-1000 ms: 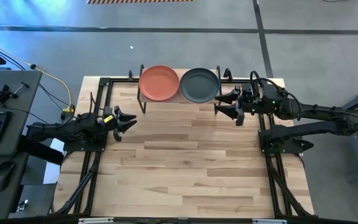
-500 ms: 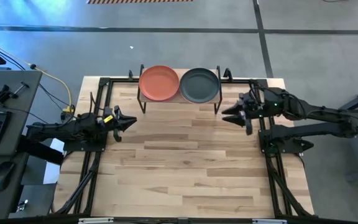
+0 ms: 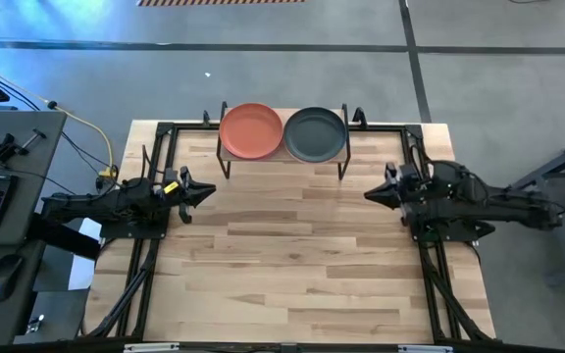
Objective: Place and stack plates onto a shelf
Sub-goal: Return to Home Position
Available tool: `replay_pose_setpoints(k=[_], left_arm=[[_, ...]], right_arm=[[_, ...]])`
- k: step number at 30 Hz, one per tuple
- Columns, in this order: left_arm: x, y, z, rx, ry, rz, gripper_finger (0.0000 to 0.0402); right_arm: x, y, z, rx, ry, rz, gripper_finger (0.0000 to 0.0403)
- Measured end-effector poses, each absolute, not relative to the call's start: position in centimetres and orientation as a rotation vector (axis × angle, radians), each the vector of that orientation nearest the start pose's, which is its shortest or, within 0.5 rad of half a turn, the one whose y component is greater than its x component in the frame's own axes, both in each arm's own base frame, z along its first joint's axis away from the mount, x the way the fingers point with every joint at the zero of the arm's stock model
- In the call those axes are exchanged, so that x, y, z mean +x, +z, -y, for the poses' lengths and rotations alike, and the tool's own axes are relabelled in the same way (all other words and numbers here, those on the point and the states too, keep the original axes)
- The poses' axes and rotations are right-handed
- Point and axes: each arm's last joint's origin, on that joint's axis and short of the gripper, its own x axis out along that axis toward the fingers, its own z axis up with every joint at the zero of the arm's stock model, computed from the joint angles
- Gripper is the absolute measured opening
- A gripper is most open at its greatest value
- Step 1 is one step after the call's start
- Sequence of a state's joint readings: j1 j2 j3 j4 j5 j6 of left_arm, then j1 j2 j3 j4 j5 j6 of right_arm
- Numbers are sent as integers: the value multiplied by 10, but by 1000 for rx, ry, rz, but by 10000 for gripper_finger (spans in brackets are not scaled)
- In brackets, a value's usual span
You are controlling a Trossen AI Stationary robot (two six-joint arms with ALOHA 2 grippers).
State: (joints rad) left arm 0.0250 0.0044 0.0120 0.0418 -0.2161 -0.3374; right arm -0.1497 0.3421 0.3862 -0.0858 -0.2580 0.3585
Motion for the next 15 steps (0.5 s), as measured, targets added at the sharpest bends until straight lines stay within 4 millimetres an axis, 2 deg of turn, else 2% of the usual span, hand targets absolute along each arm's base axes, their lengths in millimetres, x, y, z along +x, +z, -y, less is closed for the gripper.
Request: replay_pose_setpoints(k=[7,15], left_arm=[[96,171,-9,-340,230,90,33],[96,171,-9,-340,230,89,33]], right_arm=[[113,218,10,361,118,95,1],[113,182,6,327,141,108,0]])
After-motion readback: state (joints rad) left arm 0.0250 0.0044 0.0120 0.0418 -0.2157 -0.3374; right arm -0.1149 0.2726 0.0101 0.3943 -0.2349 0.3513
